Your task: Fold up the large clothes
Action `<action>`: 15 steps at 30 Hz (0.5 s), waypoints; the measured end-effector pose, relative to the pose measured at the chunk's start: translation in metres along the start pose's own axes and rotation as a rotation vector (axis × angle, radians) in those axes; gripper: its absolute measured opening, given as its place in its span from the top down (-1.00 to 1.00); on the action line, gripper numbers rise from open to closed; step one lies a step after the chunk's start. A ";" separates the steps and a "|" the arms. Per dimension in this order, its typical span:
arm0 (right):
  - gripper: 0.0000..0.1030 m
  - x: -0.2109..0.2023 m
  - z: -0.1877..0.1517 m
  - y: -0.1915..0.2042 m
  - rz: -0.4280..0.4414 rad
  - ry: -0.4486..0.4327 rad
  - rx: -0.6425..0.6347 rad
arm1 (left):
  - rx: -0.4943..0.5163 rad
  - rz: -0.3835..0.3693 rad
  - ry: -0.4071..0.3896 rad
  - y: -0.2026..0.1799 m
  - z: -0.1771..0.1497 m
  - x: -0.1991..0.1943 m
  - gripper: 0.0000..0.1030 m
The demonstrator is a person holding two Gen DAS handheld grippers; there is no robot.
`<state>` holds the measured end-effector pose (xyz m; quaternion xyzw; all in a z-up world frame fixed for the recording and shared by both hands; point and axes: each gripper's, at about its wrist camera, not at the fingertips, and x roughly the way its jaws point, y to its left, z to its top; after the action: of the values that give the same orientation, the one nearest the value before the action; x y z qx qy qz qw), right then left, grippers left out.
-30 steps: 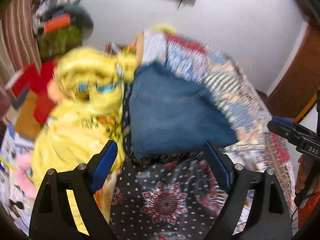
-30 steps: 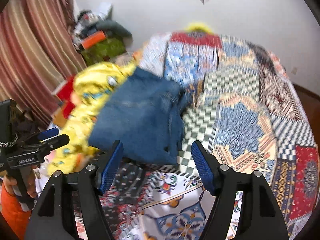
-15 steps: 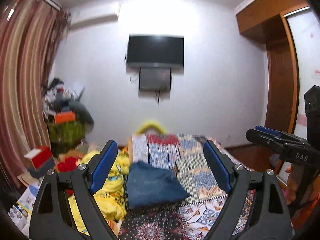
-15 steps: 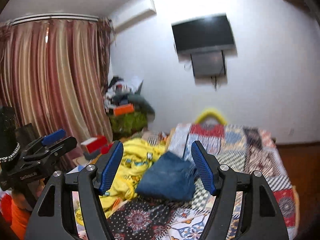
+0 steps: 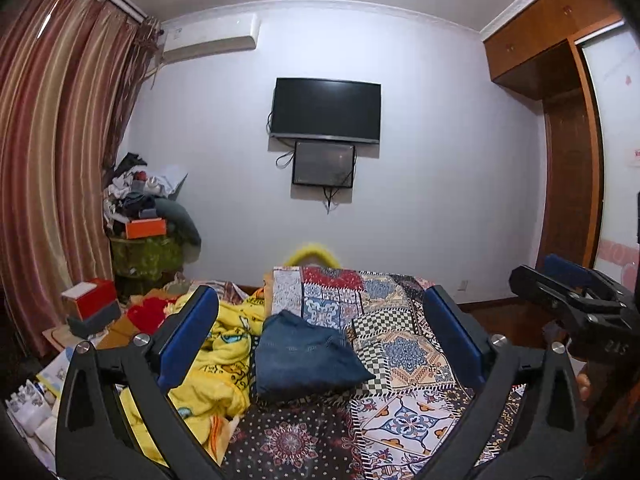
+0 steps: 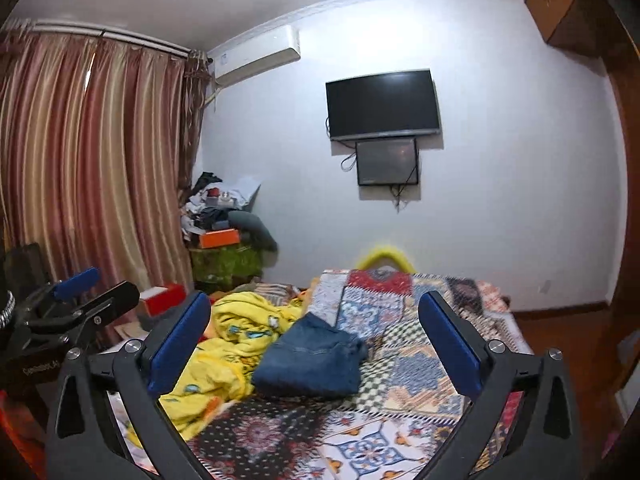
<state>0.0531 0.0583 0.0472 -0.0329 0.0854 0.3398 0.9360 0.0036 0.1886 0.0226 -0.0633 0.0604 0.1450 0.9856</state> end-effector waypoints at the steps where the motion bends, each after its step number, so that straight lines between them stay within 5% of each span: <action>1: -1.00 0.000 0.000 0.001 -0.002 -0.003 -0.005 | -0.005 0.000 0.003 0.001 -0.001 0.000 -0.99; 15: -1.00 -0.009 -0.007 -0.007 -0.007 0.023 0.032 | 0.011 0.015 0.002 -0.007 -0.006 -0.005 -0.99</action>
<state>0.0502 0.0462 0.0415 -0.0224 0.1016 0.3347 0.9366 0.0001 0.1793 0.0185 -0.0574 0.0625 0.1520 0.9847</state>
